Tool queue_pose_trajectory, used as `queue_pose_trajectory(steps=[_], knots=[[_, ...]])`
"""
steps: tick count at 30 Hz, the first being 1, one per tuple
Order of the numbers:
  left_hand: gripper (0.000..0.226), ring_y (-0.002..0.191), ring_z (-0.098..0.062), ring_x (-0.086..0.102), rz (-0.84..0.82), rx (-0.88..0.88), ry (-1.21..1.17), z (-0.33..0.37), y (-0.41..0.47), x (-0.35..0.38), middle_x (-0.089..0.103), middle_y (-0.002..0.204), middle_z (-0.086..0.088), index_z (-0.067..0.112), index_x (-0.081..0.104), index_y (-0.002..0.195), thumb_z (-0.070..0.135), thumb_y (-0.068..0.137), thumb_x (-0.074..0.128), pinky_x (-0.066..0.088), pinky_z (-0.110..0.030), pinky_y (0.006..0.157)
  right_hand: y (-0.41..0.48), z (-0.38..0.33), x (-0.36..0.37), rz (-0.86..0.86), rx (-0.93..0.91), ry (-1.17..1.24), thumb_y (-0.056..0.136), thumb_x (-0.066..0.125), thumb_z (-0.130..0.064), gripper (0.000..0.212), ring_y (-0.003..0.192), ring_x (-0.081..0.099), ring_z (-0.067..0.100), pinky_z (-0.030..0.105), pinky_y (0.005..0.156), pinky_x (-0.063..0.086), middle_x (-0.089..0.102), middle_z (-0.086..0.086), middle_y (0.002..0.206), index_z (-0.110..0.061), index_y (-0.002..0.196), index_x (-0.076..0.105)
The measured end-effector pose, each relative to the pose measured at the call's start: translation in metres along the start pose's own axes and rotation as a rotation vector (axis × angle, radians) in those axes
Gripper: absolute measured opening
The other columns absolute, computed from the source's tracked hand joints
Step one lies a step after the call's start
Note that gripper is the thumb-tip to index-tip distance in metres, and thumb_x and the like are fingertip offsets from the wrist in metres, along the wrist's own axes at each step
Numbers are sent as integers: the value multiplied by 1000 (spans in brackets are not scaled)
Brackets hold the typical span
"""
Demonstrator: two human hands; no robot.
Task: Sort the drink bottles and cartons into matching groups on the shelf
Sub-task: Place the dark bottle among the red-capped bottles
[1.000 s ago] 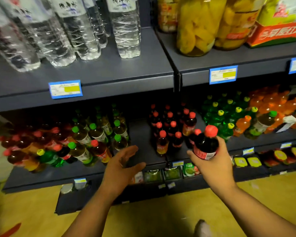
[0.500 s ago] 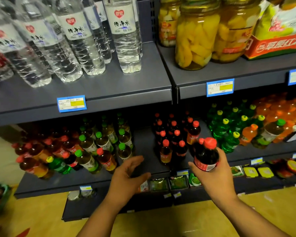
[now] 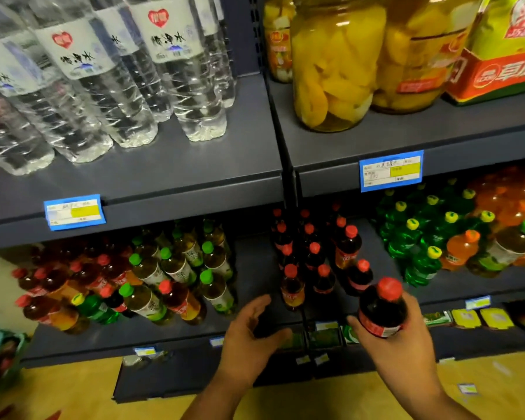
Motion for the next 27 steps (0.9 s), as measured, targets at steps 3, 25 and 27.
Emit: queue_pose_trajectory(steps=[3, 25, 27], knots=[[66, 118, 11, 55, 12, -17, -40, -7, 13, 23, 61, 116, 37, 40, 57, 120, 11, 71, 89, 46, -16, 102, 5, 12, 5, -8, 17, 0, 64, 92, -18, 72, 97, 57, 9, 29, 83, 44, 58, -27, 105, -39, 117, 47], [74, 110, -3, 66, 254, -11, -67, -84, 117, 86, 69, 119, 11, 29, 51, 132, 11, 70, 88, 58, -23, 91, 31, 111, 58, -5, 82, -79, 61, 93, -15, 69, 100, 62, -8, 2, 77, 46, 66, -23, 104, -40, 112, 54], [71, 104, 3, 66, 259, -23, -39, -84, 123, 90, 70, 114, 13, 31, 53, 128, 14, 69, 89, 55, -16, 86, 33, 113, 61, -14, 84, -81, 61, 93, -15, 70, 101, 60, -11, 2, 77, 46, 64, -28, 106, -39, 113, 53]])
Point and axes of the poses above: each hand's wrist, its own y-axis towards the middle knuckle, its own x-axis out of the palm, z = x × y, the point moved 6 cm from there along y, towards the middle knuckle
